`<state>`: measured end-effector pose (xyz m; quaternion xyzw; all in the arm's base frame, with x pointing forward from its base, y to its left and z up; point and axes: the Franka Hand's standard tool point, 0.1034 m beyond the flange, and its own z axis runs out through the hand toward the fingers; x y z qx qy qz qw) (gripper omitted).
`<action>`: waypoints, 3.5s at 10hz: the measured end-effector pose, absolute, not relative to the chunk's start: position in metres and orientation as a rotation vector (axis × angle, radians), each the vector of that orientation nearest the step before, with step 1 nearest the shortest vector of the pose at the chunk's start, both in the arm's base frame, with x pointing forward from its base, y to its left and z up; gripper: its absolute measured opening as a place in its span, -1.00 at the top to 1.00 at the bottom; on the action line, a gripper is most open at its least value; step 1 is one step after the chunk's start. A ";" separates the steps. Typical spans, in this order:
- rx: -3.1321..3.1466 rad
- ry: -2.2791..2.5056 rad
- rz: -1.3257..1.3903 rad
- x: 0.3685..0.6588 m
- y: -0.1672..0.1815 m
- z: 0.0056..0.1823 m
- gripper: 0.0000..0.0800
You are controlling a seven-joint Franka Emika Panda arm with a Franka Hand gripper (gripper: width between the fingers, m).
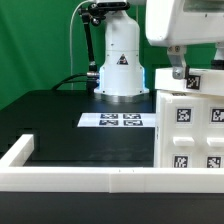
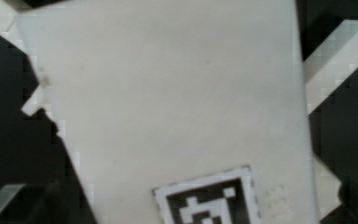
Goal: Assemble cabinet
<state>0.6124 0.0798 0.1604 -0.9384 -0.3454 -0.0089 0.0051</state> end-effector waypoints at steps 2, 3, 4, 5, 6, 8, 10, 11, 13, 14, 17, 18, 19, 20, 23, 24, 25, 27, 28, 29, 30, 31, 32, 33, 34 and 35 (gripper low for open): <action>-2.941 -1.074 -0.028 0.612 0.080 0.160 -0.39; -2.943 -1.070 -0.028 0.612 0.080 0.160 -0.39; -2.961 -1.016 -0.027 0.612 0.079 0.160 -0.39; -2.964 -1.009 -0.027 0.612 0.079 0.160 -0.39; -3.006 -0.864 -0.027 0.612 0.079 0.160 -0.39; -3.062 -0.637 -0.025 0.612 0.079 0.160 -0.40; -3.112 -0.280 -0.021 0.612 0.079 0.160 -0.40; -3.120 -0.035 -0.021 0.612 0.079 0.159 -0.40; -3.098 0.356 -0.024 0.613 0.079 0.159 -0.40; -3.081 0.477 -0.028 0.613 0.080 0.159 -0.40; -2.961 0.956 -0.020 0.613 0.081 0.159 -0.40; -2.924 1.063 -0.018 0.613 0.081 0.159 -0.40; -2.840 1.253 -0.010 0.613 0.082 0.159 -0.40; -2.792 1.357 -0.008 0.613 0.083 0.159 -0.40; -2.476 1.844 -0.004 0.612 0.085 0.158 -0.40; -2.438 1.892 -0.004 0.612 0.085 0.158 -0.40; -2.353 1.993 0.001 0.613 0.085 0.158 -0.40; -2.097 2.238 0.017 0.615 0.087 0.158 -0.40; -2.008 2.307 0.027 0.615 0.089 0.159 -0.40; -1.761 2.482 0.044 0.618 0.091 0.160 -0.40; -1.738 2.496 0.043 0.618 0.093 0.160 -0.40; -1.682 2.518 0.052 0.620 0.096 0.161 -0.40; -1.666 2.516 0.054 0.621 0.098 0.162 -0.40; -1.671 2.507 0.058 0.621 0.098 0.162 -0.40; -1.647 2.518 0.065 0.621 0.097 0.161 -0.40; -1.675 2.496 0.061 0.622 0.096 0.160 -0.40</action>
Offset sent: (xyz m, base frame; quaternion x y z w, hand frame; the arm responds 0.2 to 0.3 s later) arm 0.0002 -0.0037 0.0000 -0.0044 0.0061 0.0669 0.9977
